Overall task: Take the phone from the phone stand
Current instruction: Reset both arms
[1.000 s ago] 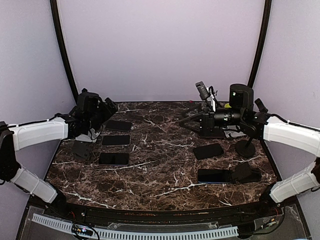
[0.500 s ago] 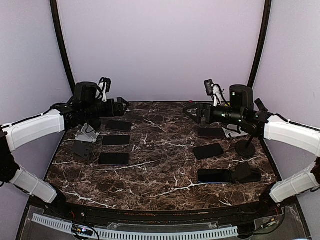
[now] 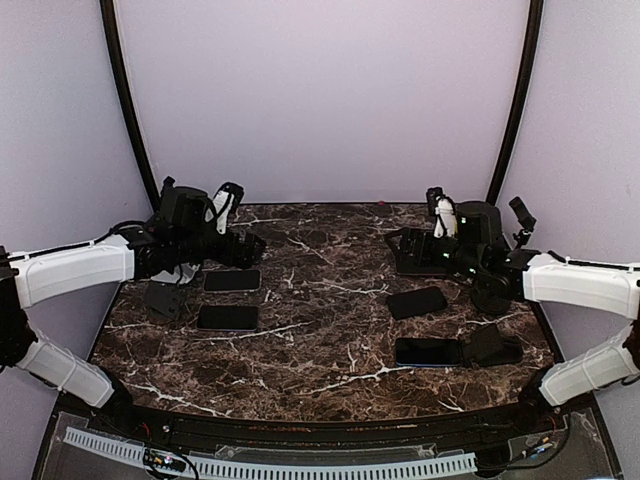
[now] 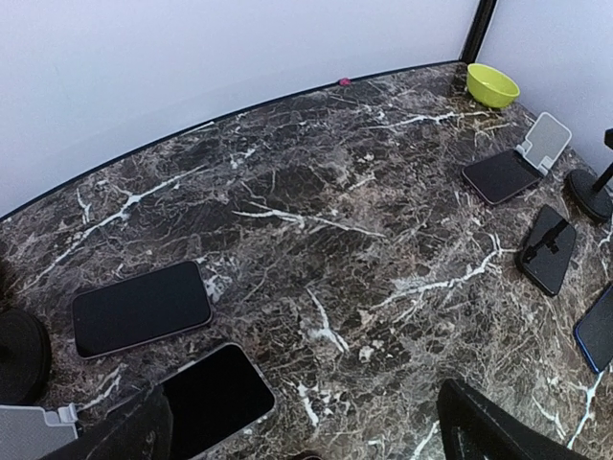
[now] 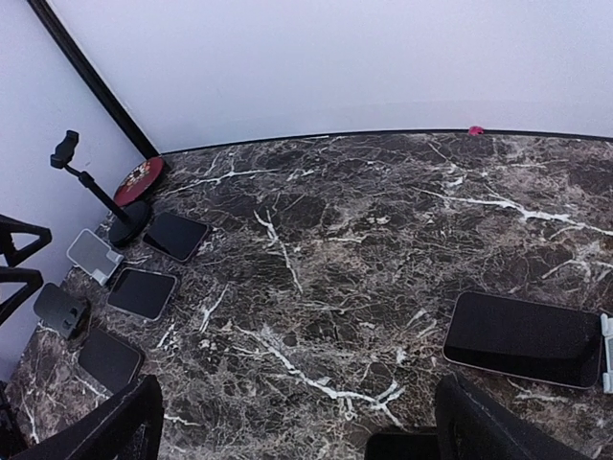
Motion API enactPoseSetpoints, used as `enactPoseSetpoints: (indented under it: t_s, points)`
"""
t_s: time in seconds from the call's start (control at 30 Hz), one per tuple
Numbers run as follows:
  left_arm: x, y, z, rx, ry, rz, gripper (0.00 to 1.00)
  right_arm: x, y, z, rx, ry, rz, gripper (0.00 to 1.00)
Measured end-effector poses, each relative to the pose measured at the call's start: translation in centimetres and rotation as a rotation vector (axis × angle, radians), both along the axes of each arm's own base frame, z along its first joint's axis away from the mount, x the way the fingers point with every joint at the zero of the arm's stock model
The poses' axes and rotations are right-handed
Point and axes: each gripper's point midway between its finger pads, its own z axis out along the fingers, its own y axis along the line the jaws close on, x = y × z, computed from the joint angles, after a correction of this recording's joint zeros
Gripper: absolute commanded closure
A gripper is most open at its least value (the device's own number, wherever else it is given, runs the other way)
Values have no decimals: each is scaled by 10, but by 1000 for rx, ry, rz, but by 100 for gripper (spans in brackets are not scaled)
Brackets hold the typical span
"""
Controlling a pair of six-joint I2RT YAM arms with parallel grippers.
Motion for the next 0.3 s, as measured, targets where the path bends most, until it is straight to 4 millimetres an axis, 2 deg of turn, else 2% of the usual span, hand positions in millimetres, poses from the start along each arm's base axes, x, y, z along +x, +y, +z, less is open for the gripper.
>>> enactPoseSetpoints:
  t_s: [0.17, 0.3]
  points:
    - [-10, -3, -19, 22, 29, -11, 1, 5, -5, -23, -21, 25, -43, 1]
    - [-12, -1, -27, 25, 42, -2, 1, 9, -8, -30, -28, 33, -69, 1]
